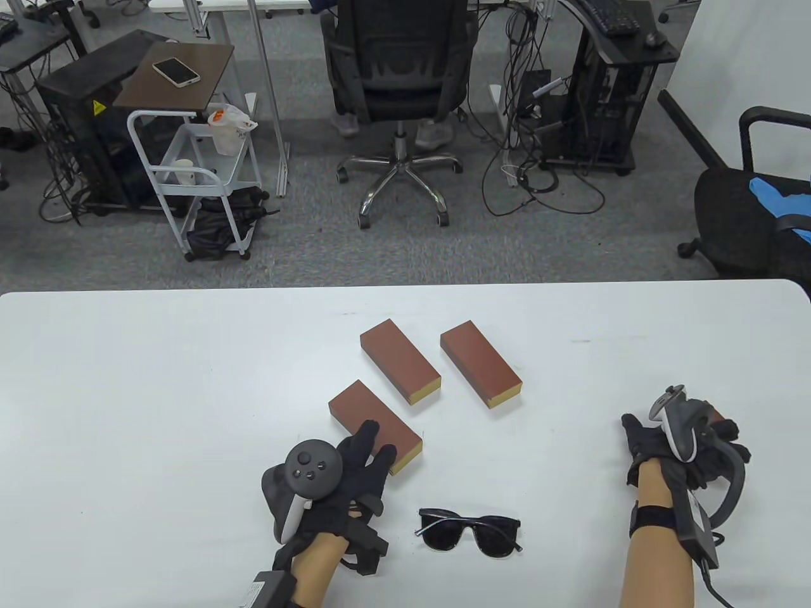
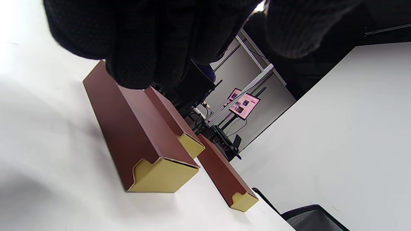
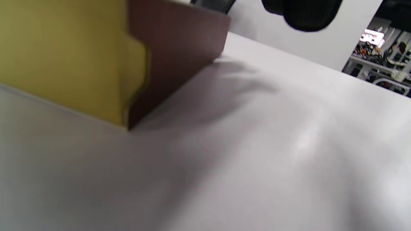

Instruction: Slide to open storage boxes and store sunglasses

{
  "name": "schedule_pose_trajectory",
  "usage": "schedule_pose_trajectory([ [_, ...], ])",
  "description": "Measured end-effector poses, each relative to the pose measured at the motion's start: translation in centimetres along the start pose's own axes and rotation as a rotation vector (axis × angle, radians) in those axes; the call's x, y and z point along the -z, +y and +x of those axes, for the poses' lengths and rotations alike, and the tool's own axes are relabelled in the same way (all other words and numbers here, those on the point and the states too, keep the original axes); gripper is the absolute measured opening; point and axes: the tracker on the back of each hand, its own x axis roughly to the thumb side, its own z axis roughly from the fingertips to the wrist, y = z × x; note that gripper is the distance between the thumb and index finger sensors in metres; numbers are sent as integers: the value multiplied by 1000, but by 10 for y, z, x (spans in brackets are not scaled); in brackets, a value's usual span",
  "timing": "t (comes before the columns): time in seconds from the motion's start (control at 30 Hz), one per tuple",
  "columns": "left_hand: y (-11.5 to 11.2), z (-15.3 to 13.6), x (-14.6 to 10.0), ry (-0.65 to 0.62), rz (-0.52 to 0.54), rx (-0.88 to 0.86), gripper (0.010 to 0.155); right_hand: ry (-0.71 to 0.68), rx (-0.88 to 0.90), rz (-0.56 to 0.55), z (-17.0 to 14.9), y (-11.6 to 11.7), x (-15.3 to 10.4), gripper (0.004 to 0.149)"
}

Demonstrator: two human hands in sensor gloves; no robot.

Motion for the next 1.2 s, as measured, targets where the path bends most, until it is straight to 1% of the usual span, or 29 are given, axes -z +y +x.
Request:
schedule_pose_trajectory([
  [0.1, -1, -2, 1, 7, -4, -7, 69, 8, 69, 95, 1, 3, 7, 98],
  [0.17, -1, -3, 1, 12, -3, 0, 69, 7, 106, 108, 2, 4, 11, 97],
  [0.37, 0, -5, 3, 27, -2, 13, 68, -9, 175, 133, 1, 2, 11, 90],
  [0.57, -1, -2, 1, 8, 13, 50, 67, -83, 247, 90, -2, 2, 9, 81],
  [0.7, 2, 1, 1, -25, 36, 82, 66, -159, 267, 18, -3, 0, 4, 77],
  [0.77, 3, 3, 0, -48, 41, 83, 66, -218, 272, -34, -4, -5, 0, 76],
  [0.87, 5, 5, 0, -88, 39, 79, 67, -327, 314, -48, -6, -18, -9, 75],
  [0.93, 3, 6, 2, -146, -9, 74, 69, -410, 355, -61, -7, -30, -20, 74],
  [1.0, 2, 6, 3, -190, -34, 105, 73, -511, 351, -54, -7, -38, -28, 74],
  [1.07, 1, 7, 3, -239, -75, 157, 76, -642, 357, -5, -7, -45, -40, 74],
  [1.1, 1, 7, 3, -255, -81, 169, 77, -681, 370, 2, -7, -47, -44, 74],
  [1.13, 1, 8, 3, -283, -92, 179, 77, -759, 390, 23, -7, -51, -51, 73],
  [1.17, 2, 9, 3, -296, -91, 183, 78, -807, 410, 34, -7, -53, -56, 73],
  [1.2, 3, 10, 2, -315, -83, 184, 79, -892, 436, 49, -7, -57, -63, 73],
])
